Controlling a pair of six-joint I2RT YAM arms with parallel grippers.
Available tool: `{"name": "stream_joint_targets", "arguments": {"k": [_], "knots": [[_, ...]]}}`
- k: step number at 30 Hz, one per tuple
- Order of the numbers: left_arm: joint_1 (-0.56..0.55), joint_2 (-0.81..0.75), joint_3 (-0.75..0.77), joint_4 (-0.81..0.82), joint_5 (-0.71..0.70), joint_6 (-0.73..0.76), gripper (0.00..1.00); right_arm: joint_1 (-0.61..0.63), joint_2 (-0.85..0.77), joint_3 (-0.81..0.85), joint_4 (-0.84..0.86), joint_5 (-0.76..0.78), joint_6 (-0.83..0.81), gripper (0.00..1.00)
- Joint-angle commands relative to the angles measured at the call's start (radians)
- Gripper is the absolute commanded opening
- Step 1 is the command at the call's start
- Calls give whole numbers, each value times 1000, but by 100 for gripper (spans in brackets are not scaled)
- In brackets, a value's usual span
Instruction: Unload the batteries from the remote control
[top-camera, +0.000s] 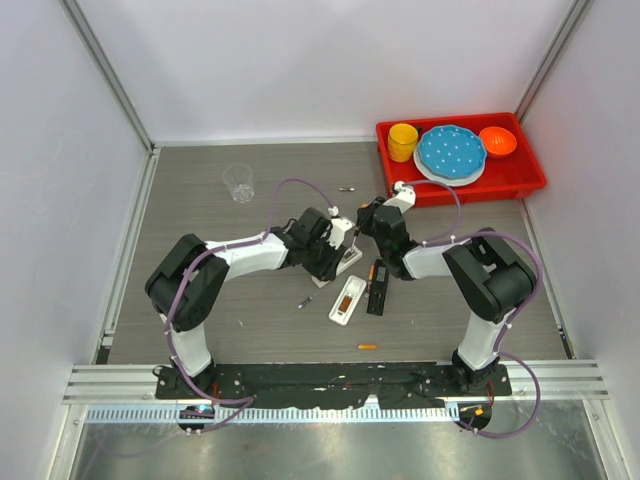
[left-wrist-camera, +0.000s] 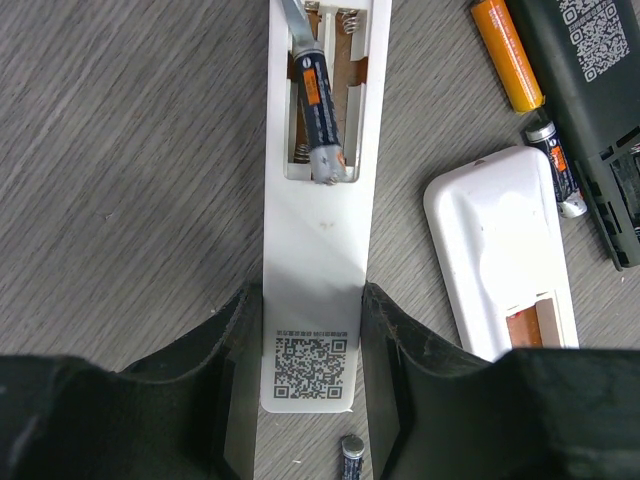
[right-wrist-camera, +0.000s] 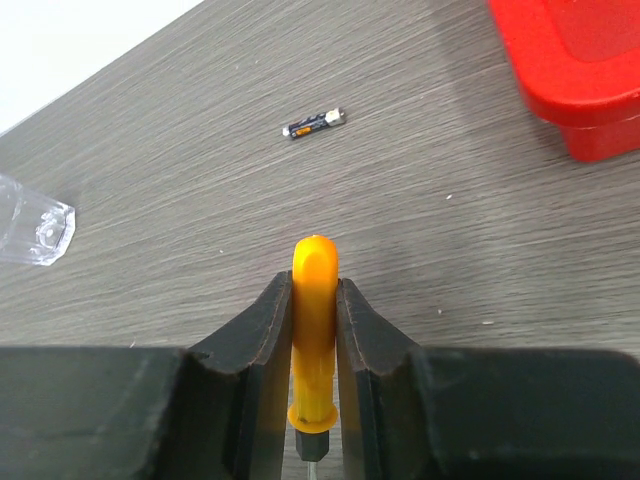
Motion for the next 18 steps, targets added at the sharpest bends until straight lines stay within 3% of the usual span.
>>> {"name": "stream_joint_targets", "arguments": {"k": [1,18], "knots": [[-8,53,-49,-79,30,-15,1,-10,-36,-14,53,41,11,1],[-6,41,-59,-81,29,-16,1,-15,31,21,38,21,-17,1]]}}
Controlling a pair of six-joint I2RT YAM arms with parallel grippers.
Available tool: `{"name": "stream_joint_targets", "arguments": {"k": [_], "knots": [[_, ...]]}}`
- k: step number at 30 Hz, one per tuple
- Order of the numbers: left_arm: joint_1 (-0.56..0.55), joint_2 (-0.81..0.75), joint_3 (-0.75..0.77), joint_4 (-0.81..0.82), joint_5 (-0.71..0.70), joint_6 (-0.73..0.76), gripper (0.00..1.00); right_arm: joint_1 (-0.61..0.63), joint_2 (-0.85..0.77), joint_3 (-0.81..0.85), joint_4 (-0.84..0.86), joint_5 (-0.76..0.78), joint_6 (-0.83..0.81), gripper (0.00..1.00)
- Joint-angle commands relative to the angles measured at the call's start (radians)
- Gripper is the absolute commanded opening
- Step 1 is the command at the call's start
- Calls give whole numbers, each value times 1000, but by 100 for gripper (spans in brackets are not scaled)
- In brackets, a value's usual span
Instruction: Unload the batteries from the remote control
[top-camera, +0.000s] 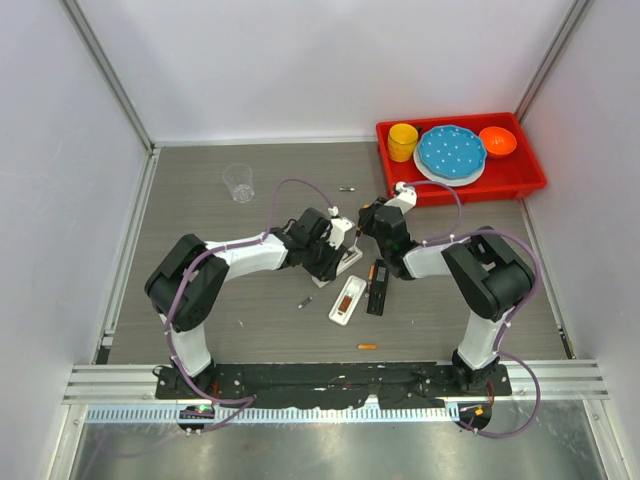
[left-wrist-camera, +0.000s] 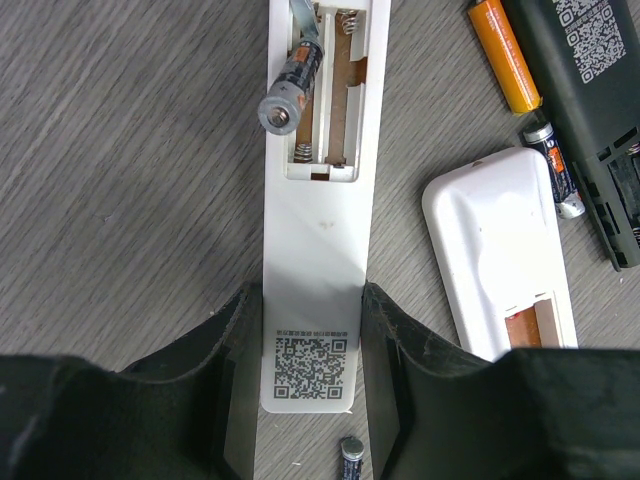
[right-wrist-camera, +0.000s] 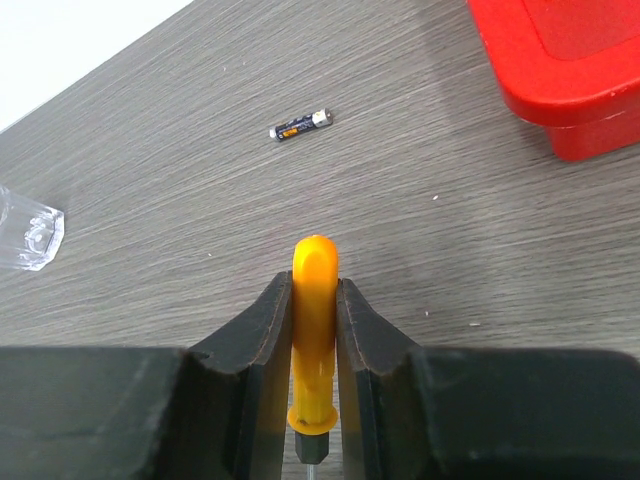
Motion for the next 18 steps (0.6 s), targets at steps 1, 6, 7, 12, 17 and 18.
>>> {"name": "stream_joint_targets", "arguments": {"k": [1,6,7,12,17,18], "knots": [[-8,43,-53,-91,26,-18,1,-1,30,37,23,12,-18,1],[-8,40,-58,-91,23,-18,1,16,47,62,6,-25,-11,1],[-8,40,-58,-91,23,-18,1,19,48,65,6,-30,-9,1],[-8,41,-53,-91,25,-16,1,37,41,85,-12,-77,46,1],[-8,47,-46,-90,26,-16,1,53,32,105,-26,-119,86,1],[-8,49,-44,-90,29,-15,1,54,35,109,-26,-125,91,1]]}}
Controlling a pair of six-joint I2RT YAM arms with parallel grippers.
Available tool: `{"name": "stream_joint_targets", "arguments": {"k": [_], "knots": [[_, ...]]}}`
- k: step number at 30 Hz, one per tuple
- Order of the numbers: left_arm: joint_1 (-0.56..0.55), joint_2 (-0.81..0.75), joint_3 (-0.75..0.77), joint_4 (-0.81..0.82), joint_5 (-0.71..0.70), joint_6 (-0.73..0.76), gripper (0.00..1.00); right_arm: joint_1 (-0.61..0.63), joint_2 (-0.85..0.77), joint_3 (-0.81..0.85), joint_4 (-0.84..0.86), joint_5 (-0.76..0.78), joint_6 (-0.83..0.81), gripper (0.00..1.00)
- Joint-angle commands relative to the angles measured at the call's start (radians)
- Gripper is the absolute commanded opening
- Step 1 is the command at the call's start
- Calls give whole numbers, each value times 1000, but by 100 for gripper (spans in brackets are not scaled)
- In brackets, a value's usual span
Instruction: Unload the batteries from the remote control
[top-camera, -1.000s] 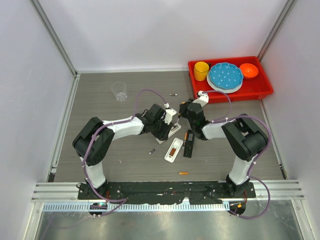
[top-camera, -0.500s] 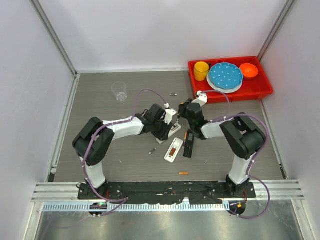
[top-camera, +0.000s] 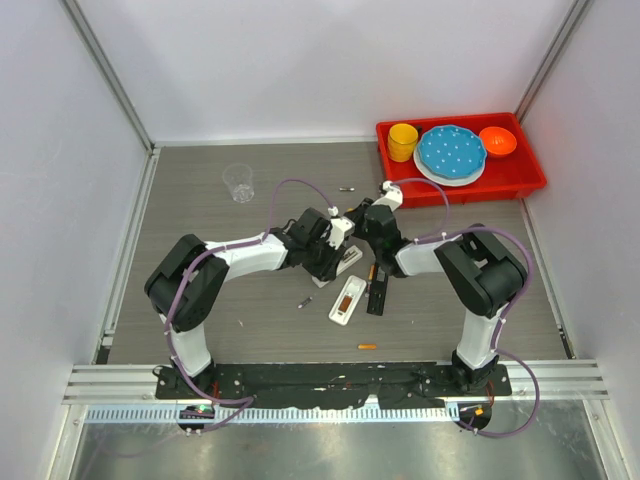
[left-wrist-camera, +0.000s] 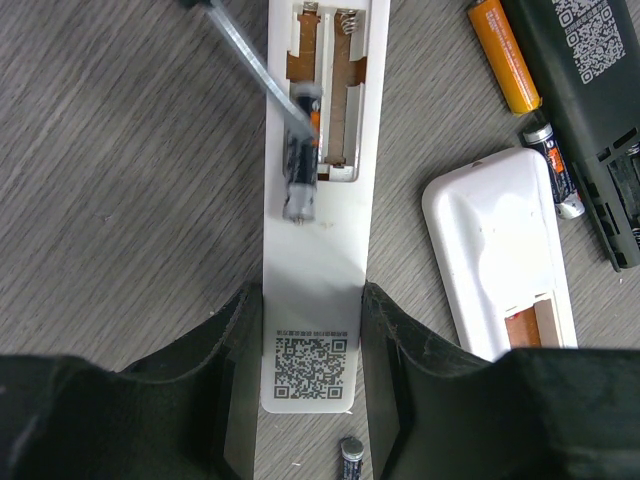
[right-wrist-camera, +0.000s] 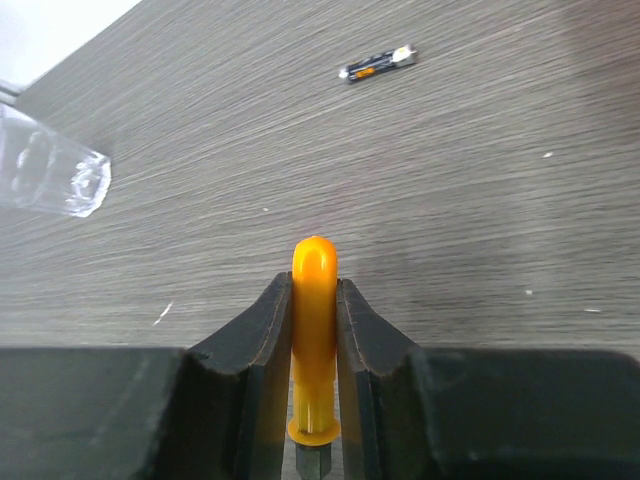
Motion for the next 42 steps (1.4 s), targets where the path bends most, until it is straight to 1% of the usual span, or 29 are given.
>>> {"name": "stream_joint_targets", "arguments": {"k": [1,5,10,13,21,23,35,42], "knots": [[-8,52,-40,-95,31,-14,1,25,-8,57,13,-39,56,1],[-8,50,-38,-98,29,-13,1,37,9,92,-7,-71,66,1],[-8,42,-43,-103,23,-11,1,34,-15,85,5,-34,68,1],[-8,41,-46,-104,25,-11,1,11,-35,83,4,-14,69,1],[-6,39,-41,-104,23,-11,1,-95,-32,69,-4,19,54,1],[-6,41,-38,-106,23,-10,1,-106,-29,68,-8,21,45,1],[-6,49,-38,-106,25,-11,1,-93,-2,31,7,-24,36,1],[-8,50,-40,-101,26,-14,1,-46,3,11,10,12,-16,1]]}}
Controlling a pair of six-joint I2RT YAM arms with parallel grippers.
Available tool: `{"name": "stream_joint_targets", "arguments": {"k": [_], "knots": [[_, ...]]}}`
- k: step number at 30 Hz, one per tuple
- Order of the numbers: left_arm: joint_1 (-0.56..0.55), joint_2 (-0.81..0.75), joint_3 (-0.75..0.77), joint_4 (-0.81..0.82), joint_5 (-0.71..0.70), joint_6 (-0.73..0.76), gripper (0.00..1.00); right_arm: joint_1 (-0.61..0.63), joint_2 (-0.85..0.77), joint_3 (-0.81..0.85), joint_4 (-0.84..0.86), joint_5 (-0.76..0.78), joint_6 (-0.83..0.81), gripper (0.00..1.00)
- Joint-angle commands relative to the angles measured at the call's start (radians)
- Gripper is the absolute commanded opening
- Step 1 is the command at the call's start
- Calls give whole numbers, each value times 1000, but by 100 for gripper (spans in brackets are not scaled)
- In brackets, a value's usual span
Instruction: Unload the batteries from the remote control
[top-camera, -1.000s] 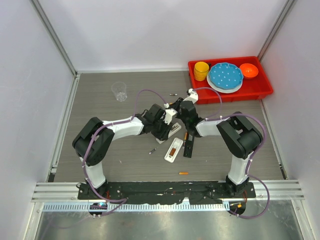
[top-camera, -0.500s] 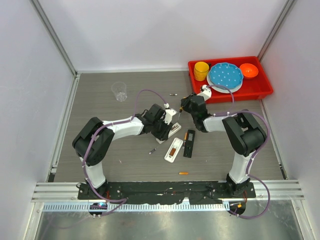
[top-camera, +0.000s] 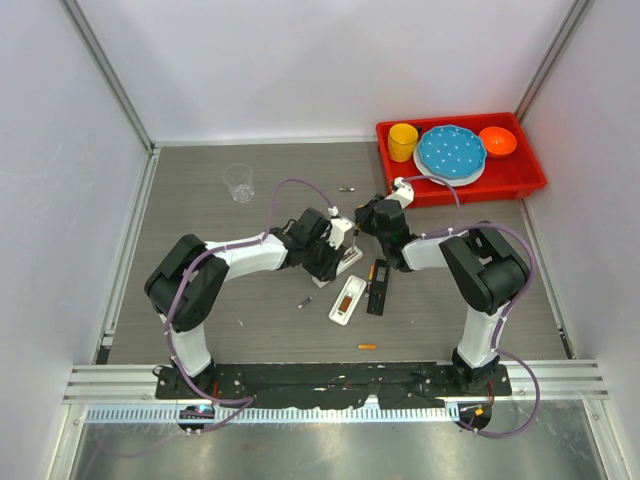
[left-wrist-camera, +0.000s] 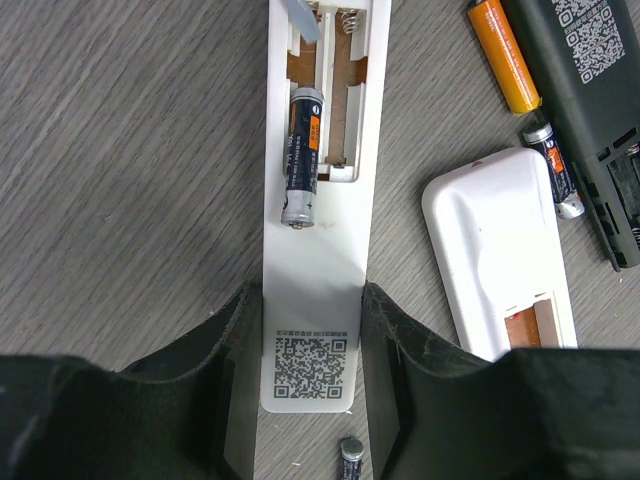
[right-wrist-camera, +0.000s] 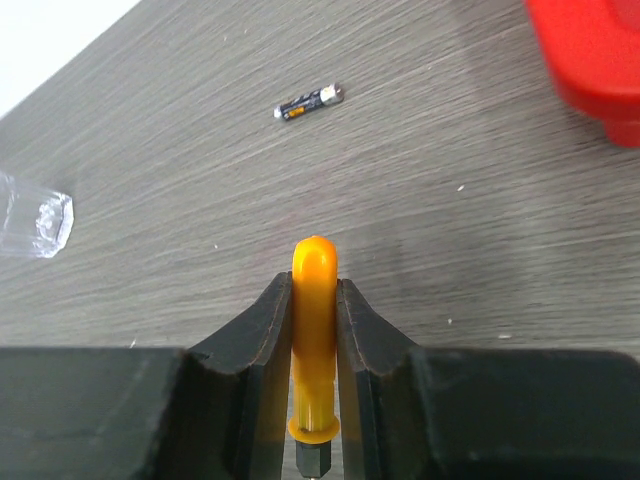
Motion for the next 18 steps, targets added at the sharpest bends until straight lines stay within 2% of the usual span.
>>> {"name": "stream_joint_targets", "arguments": {"k": [1,11,18], "knots": [[-8,49,-41,-99,25,-16,1,35,-1,-11,46,50,-50,1],[-6,46,-50,-96,27,-16,1,69,33,-8,66,94,-80,1],[-8,46,-52,-90,27,-19,1,74,33,4,62,65,-69,1]]}}
